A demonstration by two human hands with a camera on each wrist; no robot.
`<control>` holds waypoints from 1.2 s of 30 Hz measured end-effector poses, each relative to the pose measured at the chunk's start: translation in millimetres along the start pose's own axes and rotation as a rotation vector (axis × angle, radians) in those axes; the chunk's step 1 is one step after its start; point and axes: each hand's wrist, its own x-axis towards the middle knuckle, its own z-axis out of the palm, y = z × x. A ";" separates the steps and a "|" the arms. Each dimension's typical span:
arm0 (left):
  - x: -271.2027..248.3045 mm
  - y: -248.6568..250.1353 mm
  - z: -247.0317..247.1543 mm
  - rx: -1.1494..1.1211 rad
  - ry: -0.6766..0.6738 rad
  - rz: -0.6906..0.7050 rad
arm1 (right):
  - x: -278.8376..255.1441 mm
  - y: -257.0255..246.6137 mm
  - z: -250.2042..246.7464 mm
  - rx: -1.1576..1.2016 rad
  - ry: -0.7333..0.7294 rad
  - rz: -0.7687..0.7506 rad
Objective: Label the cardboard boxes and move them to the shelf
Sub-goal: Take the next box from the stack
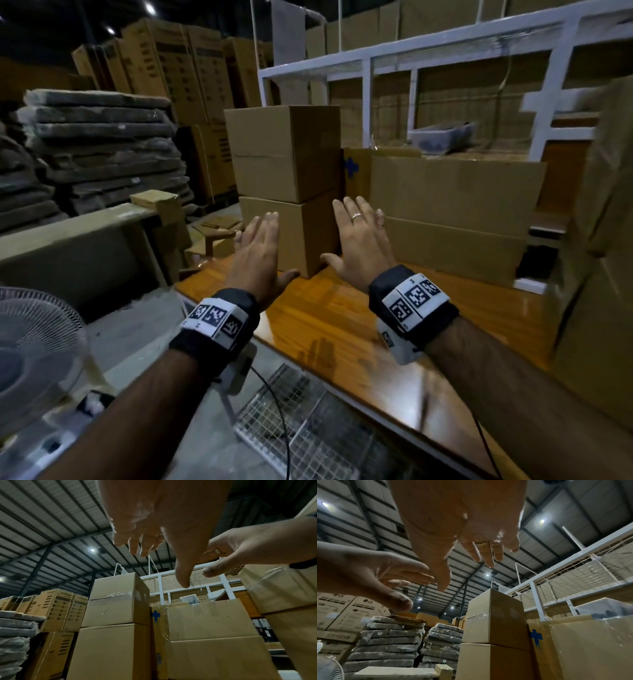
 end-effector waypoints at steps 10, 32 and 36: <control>162.8 -87.1 17.9 -0.003 0.158 0.082 | 146.4 -9.3 33.0 -0.071 0.093 0.044; 486.5 -253.8 46.0 -0.124 -0.028 0.322 | 424.1 -44.0 81.8 -0.187 0.104 0.439; 495.2 -255.4 49.0 -0.235 0.017 0.368 | 429.9 -40.7 89.2 -0.165 0.130 0.407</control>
